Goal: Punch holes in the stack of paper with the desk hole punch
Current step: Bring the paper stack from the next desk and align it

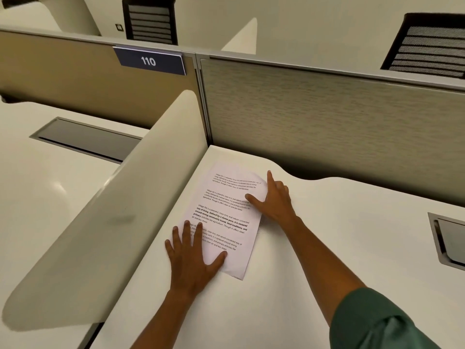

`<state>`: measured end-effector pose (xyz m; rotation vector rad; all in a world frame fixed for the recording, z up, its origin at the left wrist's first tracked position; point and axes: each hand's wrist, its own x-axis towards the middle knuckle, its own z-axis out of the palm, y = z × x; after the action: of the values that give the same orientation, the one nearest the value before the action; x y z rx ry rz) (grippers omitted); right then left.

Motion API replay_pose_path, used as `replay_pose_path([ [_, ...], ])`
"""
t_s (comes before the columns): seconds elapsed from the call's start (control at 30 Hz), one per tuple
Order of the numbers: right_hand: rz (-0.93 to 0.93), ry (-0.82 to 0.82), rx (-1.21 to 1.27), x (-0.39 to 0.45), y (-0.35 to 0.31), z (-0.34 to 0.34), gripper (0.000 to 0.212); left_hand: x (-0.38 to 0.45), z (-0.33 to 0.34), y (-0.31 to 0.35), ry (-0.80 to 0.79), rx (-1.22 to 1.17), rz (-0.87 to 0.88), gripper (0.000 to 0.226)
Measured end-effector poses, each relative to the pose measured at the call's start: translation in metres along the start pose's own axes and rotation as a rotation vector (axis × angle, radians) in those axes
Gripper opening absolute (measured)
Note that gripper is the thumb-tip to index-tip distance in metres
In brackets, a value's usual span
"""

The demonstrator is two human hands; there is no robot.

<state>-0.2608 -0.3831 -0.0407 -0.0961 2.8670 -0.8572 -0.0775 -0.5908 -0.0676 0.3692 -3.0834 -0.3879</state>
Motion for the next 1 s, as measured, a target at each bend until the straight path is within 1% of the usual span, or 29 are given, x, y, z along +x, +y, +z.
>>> replay_pose_path([
  [0.07,-0.002,0.012,0.051,-0.001,-0.001,-0.002,0.108,0.0,0.0,0.0,-0.001,0.002,-0.001,0.102],
  [0.13,0.01,-0.016,0.057,0.001,-0.001,-0.004,0.108,0.0,-0.001,0.0,0.003,-0.001,0.001,0.102],
  [0.27,0.028,-0.108,-0.029,0.01,0.0,-0.008,0.104,0.0,0.0,0.0,0.01,0.004,0.009,0.101],
  [0.47,0.004,-0.064,-0.159,0.014,0.003,-0.006,0.1,0.0,0.001,0.001,0.015,0.026,0.017,0.1],
  [0.57,0.01,-0.04,-0.174,0.018,0.001,-0.008,0.1,0.0,0.001,0.001,0.027,0.019,0.02,0.1],
  [0.67,0.01,-0.059,-0.162,0.02,-0.005,-0.007,0.1,0.001,0.001,0.002,0.019,0.035,0.021,0.099],
  [0.73,0.017,-0.099,-0.086,0.018,-0.009,-0.006,0.102,0.001,0.001,0.002,0.013,0.041,0.021,0.099],
  [0.83,0.076,-0.138,0.236,0.015,-0.015,-0.006,0.105,0.001,0.001,0.001,0.01,0.048,0.02,0.099],
  [0.93,0.154,-0.061,0.523,0.004,-0.017,-0.007,0.114,0.001,0.0,0.001,-0.002,0.045,0.015,0.1],
  [1.0,0.239,0.001,0.689,-0.01,-0.015,-0.005,0.118,0.001,0.0,0.0,-0.007,0.038,0.012,0.101],
])
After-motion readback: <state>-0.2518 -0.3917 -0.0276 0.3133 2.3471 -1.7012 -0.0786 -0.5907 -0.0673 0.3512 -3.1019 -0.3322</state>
